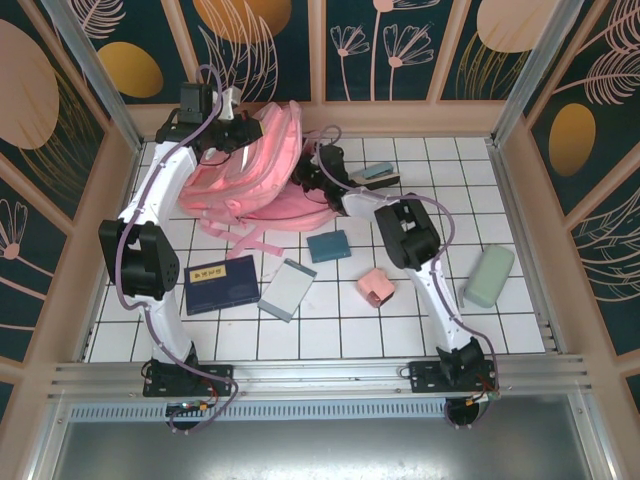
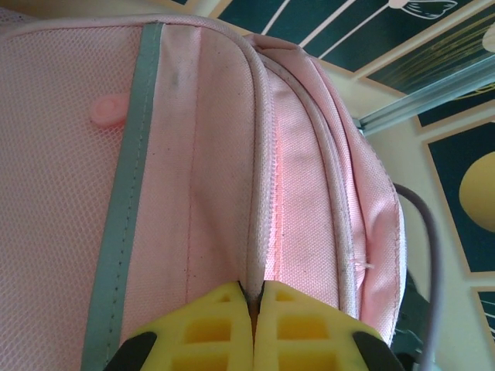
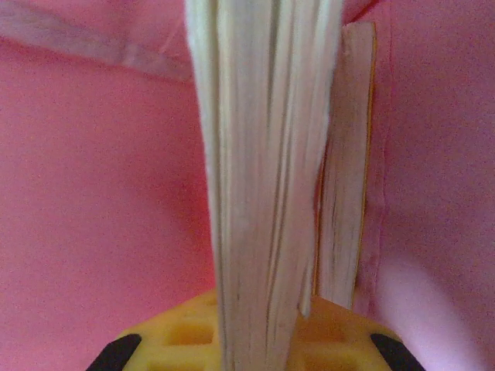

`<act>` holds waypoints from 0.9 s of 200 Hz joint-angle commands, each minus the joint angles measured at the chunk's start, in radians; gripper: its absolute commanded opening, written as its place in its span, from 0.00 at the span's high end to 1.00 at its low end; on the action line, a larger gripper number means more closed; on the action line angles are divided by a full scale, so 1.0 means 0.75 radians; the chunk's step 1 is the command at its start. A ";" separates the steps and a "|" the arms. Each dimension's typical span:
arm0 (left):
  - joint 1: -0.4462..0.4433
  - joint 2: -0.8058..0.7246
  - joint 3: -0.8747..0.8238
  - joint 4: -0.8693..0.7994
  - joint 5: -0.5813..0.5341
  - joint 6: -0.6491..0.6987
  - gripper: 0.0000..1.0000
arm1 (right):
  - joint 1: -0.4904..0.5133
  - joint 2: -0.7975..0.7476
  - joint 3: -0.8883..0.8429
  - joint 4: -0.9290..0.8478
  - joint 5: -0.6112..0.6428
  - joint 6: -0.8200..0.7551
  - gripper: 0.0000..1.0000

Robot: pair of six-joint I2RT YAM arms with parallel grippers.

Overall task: Pack the student bag
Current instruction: Place the book in the student bag.

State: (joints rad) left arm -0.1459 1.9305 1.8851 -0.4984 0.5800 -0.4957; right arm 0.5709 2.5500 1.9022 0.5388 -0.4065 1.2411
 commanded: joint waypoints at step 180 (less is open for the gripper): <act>0.004 -0.071 -0.042 0.216 0.109 -0.030 1.00 | 0.014 0.111 0.391 -0.710 0.015 -0.259 0.85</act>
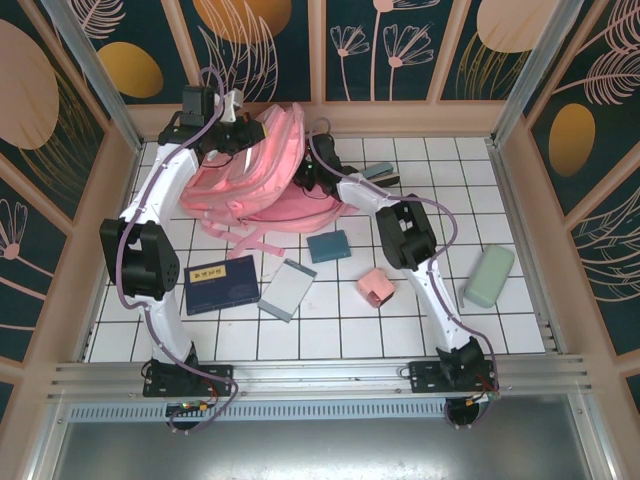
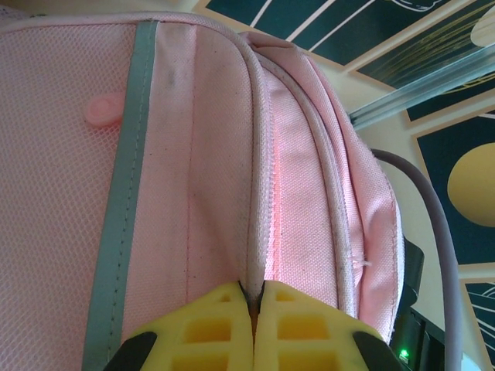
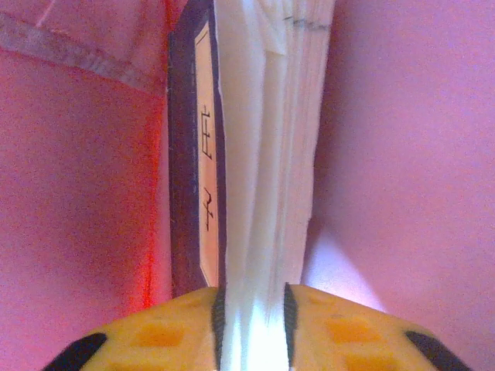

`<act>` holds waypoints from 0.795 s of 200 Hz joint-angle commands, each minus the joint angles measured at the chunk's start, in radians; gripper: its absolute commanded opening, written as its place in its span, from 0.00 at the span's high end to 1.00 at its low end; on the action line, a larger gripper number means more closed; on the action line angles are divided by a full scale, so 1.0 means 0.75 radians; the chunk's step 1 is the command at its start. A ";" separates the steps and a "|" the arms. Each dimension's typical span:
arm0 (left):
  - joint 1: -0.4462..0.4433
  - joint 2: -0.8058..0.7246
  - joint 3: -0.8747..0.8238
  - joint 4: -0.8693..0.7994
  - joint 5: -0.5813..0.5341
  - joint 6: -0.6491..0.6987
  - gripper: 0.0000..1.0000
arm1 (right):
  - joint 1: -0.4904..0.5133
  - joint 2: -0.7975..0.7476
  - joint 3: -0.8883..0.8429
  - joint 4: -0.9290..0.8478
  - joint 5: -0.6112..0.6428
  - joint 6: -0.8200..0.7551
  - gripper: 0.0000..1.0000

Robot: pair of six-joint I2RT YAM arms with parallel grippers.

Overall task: Pack the student bag
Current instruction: Place the book in the student bag.

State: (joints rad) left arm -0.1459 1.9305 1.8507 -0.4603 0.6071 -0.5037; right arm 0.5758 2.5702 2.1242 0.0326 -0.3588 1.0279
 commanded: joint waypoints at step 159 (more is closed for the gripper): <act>0.004 -0.052 -0.157 0.184 -0.085 0.046 1.00 | -0.030 -0.265 -0.295 0.092 -0.114 -0.115 0.62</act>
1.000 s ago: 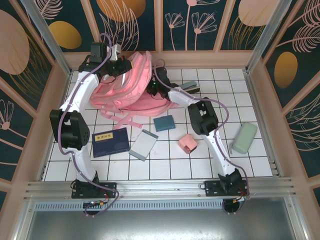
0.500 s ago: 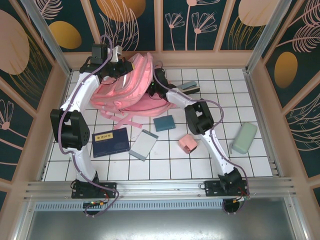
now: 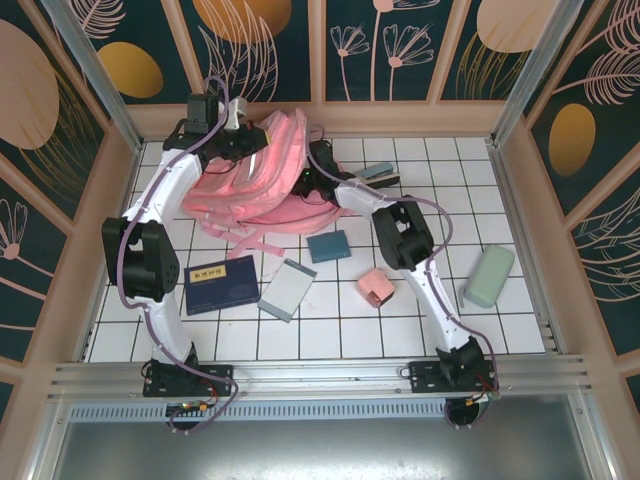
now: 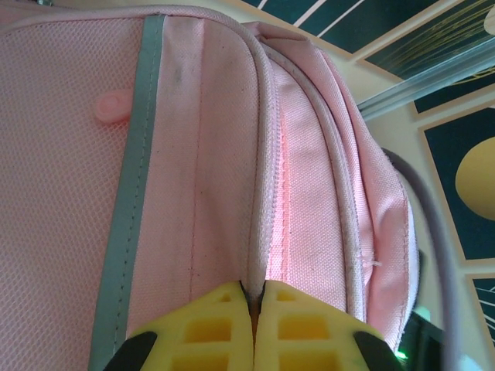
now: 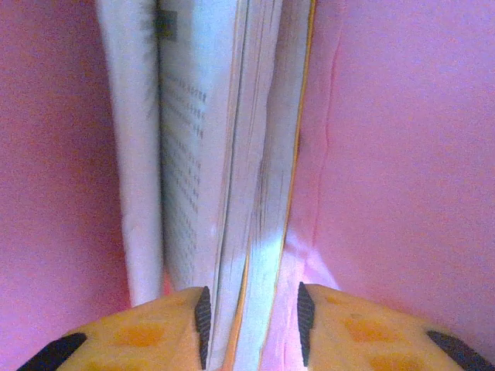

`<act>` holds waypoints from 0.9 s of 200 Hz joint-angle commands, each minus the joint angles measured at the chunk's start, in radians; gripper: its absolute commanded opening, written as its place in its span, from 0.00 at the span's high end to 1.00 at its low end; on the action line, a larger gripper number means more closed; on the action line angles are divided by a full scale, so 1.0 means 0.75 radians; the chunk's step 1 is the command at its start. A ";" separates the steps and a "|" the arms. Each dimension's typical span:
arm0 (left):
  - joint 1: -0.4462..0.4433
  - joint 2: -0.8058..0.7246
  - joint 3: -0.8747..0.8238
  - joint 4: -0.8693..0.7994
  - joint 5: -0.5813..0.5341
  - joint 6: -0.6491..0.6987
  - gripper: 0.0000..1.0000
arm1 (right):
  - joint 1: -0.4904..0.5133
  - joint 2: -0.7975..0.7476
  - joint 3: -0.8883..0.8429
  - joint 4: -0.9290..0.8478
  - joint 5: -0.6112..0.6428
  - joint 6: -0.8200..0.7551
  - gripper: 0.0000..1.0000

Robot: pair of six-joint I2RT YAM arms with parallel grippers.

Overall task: Pack the student bag
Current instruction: Place the book in the student bag, then close the student bag at the top-center of the table.

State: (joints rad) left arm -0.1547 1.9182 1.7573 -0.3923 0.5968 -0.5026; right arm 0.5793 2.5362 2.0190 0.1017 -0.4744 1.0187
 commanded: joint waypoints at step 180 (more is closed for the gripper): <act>0.016 -0.213 -0.543 0.270 -0.282 -0.083 0.41 | -0.063 -1.252 -1.143 -0.167 0.599 -0.503 0.01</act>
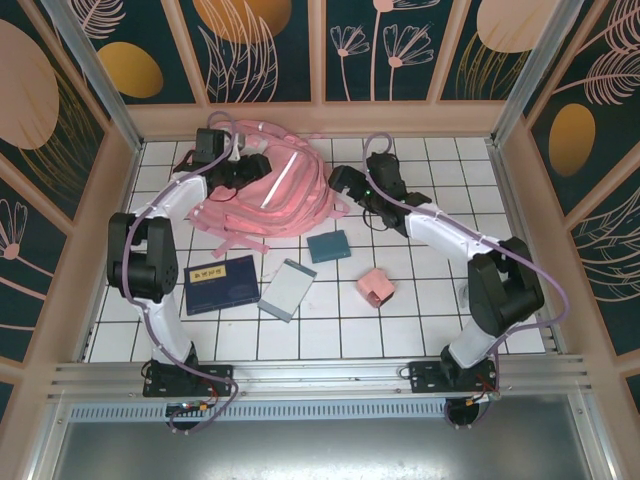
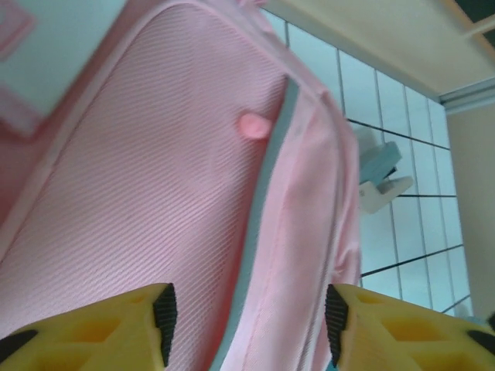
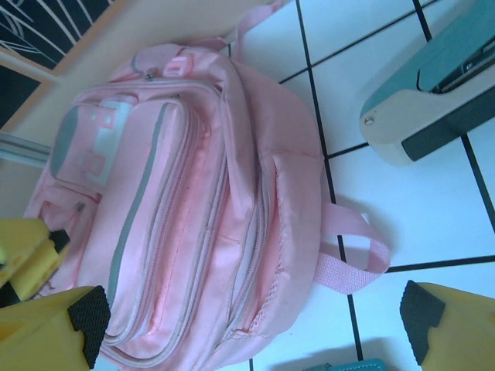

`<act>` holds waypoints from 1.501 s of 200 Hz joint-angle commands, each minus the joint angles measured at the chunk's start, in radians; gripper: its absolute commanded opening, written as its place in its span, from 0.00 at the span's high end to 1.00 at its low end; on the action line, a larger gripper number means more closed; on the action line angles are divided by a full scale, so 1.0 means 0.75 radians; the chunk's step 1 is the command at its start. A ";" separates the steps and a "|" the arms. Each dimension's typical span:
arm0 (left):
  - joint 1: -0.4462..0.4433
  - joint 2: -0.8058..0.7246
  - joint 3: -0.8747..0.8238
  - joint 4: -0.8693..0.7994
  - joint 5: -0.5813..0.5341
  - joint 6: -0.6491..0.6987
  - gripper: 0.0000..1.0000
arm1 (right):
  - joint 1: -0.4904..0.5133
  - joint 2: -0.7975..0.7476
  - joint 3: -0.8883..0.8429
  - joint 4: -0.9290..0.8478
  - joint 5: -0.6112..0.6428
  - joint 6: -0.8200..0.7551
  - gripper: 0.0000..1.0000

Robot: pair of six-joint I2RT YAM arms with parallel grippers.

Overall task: Pack the student bag
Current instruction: Close the student bag at the top-center of the table, then rotate the book at the middle-left of the table.

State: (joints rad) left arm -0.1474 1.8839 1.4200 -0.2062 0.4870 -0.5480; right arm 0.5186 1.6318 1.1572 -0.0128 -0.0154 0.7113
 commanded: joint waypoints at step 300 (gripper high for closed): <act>0.007 -1.750 -1.612 -0.481 -0.552 -1.103 0.33 | 0.622 0.828 0.699 -0.172 -0.437 -0.596 0.76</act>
State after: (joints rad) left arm -0.1467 0.5655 0.2668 -0.5800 0.0441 -1.3315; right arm 0.9836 2.2150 1.6241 -0.0917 -0.3828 0.3115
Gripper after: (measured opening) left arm 0.677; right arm 0.245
